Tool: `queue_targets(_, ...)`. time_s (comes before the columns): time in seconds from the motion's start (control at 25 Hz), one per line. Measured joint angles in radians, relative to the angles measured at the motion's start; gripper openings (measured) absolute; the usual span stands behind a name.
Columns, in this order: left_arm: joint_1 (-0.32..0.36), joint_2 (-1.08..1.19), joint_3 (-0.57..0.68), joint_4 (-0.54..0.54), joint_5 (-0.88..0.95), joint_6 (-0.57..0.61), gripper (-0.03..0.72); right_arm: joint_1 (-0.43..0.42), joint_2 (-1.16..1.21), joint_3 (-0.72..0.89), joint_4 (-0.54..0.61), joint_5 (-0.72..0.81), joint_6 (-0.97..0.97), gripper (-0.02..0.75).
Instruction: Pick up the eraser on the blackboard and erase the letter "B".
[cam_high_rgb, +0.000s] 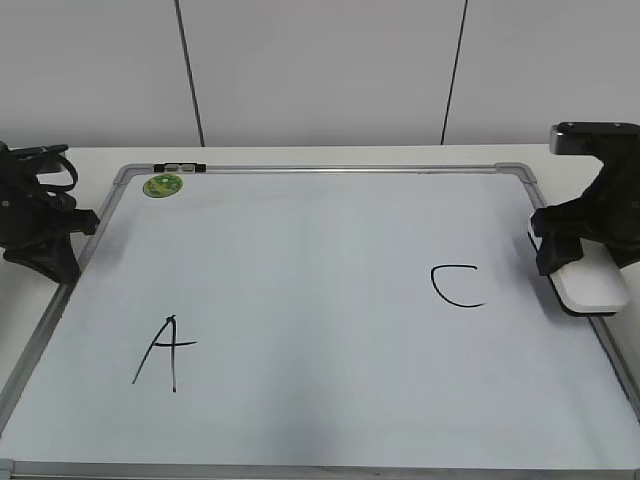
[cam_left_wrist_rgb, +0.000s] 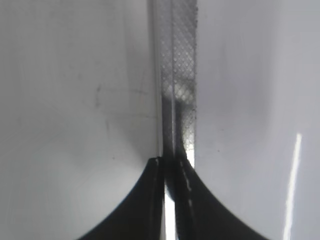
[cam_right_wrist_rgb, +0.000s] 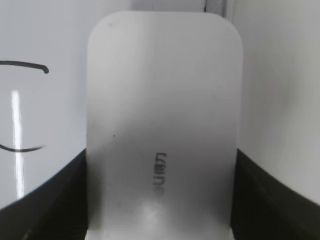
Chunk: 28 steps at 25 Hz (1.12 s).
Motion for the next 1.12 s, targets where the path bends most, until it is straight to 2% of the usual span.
queue_targets(0.68, 0.0, 0.0, 0.0, 0.0, 0.0, 0.0, 0.012, 0.0, 0.12, -0.02, 0.004, -0.075, 0.004, 0.552)
queue_targets(1.12, 0.0, 0.0, 0.0, 0.0, 0.0, 0.0, 0.014, 0.0, 0.12, -0.026, 0.008, -0.107, 0.004, 0.596)
